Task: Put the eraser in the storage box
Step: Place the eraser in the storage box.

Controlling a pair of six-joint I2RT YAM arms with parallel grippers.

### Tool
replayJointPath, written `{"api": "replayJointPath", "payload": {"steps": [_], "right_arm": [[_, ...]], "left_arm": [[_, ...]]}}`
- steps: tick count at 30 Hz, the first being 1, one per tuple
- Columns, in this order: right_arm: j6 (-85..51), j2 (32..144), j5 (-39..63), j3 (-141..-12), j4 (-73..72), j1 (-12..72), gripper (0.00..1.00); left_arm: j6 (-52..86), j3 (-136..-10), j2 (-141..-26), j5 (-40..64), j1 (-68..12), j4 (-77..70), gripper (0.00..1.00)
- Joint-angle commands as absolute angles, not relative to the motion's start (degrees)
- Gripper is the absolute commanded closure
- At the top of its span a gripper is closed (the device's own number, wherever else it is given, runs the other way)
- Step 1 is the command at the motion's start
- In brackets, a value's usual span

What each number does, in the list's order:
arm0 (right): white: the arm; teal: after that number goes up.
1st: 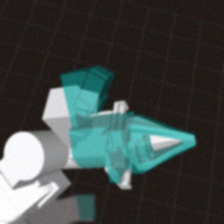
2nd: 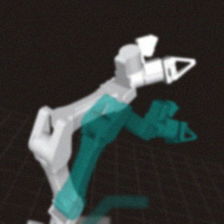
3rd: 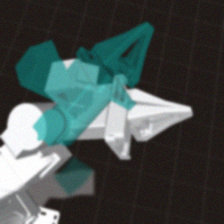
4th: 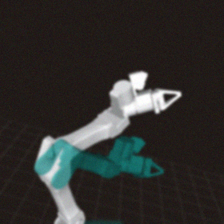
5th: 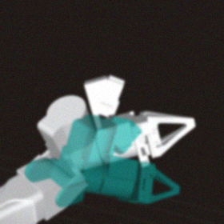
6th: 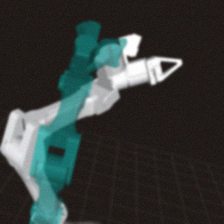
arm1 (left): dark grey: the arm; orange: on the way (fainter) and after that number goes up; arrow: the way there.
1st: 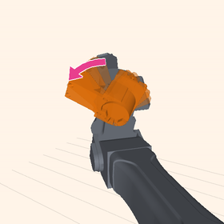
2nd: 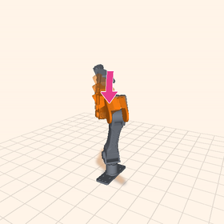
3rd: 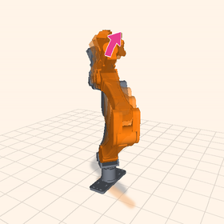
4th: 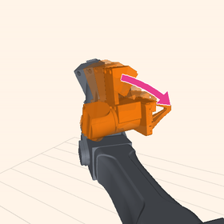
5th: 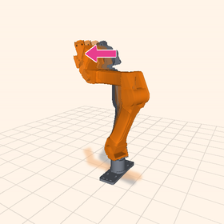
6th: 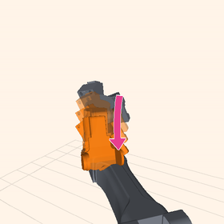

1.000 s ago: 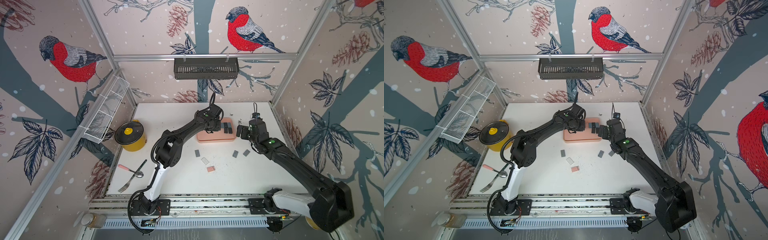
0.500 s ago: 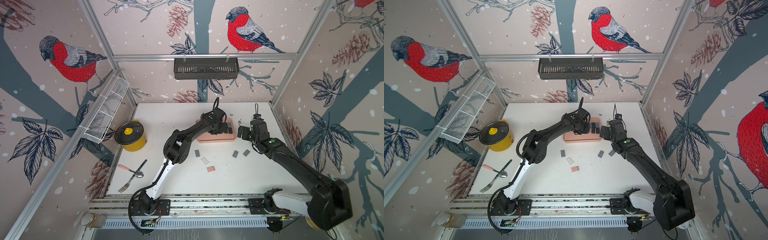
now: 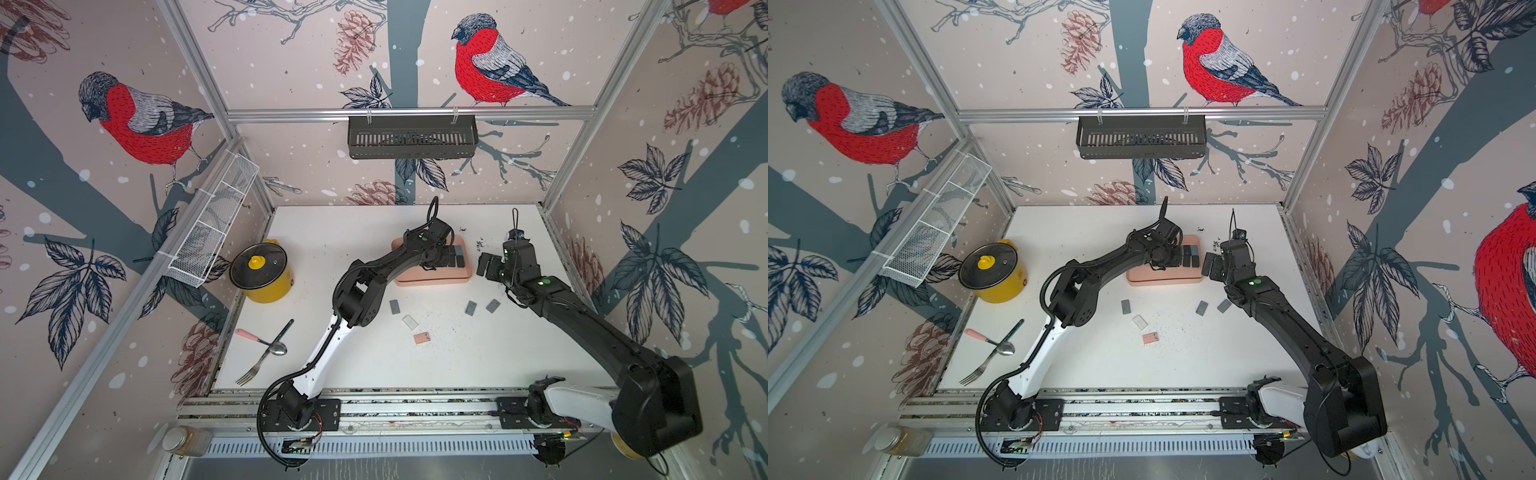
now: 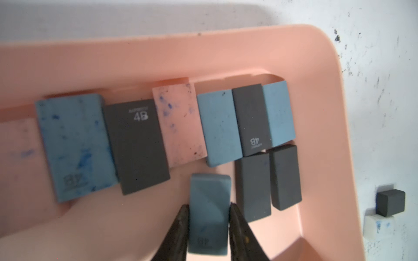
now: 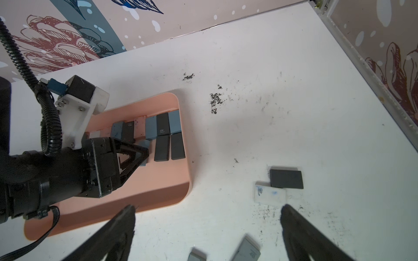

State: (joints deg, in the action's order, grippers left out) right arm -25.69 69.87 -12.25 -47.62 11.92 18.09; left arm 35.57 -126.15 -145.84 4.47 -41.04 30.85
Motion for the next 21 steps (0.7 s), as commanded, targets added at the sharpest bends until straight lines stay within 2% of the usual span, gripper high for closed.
{"api": "replayJointPath", "payload": {"steps": [1, 21], "right_arm": [[-25.9, 69.7, -11.8, -47.4, 10.4, 17.8, 0.01], [-25.9, 69.2, -11.1, -47.2, 10.3, 17.4, 0.01]], "left_arm": [[35.9, -126.4, -146.5, 4.2, -41.0, 32.6, 0.66], [37.6, -125.7, -145.2, 6.1, -41.4, 31.0, 0.62]]}}
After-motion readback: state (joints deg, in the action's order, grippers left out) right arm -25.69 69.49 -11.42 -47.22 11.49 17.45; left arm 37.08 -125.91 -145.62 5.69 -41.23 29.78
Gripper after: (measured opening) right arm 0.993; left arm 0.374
